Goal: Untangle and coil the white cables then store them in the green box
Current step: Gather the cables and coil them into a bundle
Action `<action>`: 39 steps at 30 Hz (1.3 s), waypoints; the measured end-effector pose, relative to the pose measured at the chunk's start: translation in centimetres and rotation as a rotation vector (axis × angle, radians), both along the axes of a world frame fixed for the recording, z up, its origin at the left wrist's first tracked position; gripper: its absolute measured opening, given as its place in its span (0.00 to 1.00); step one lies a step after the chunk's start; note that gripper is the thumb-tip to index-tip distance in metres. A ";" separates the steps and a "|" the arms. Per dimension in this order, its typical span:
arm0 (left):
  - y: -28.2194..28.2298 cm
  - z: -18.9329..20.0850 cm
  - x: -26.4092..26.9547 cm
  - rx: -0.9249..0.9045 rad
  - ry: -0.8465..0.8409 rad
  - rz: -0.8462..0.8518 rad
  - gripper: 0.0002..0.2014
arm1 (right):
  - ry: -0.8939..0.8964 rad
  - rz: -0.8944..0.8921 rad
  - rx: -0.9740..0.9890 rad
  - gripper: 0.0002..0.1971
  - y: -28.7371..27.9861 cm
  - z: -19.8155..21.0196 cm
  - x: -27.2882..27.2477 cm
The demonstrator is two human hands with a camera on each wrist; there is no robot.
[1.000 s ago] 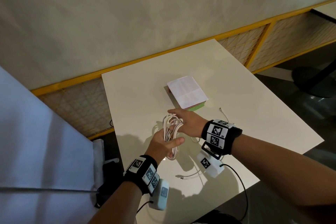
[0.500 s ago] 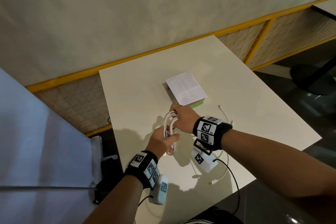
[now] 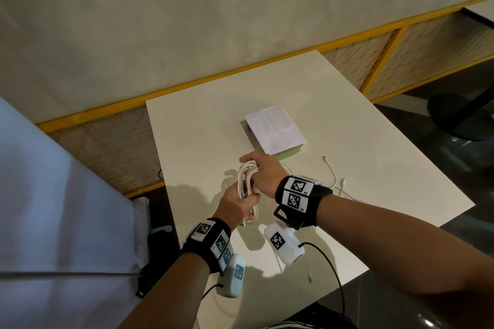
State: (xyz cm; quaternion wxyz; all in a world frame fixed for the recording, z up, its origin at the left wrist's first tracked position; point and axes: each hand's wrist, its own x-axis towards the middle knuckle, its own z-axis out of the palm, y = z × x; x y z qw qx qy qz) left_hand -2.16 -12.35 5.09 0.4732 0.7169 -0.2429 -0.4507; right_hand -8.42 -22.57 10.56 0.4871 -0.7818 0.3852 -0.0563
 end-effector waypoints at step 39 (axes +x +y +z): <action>-2.6 3.0 -1.0 -0.034 -0.208 0.006 0.16 | -0.228 -0.226 0.339 0.05 0.3 2.5 0.7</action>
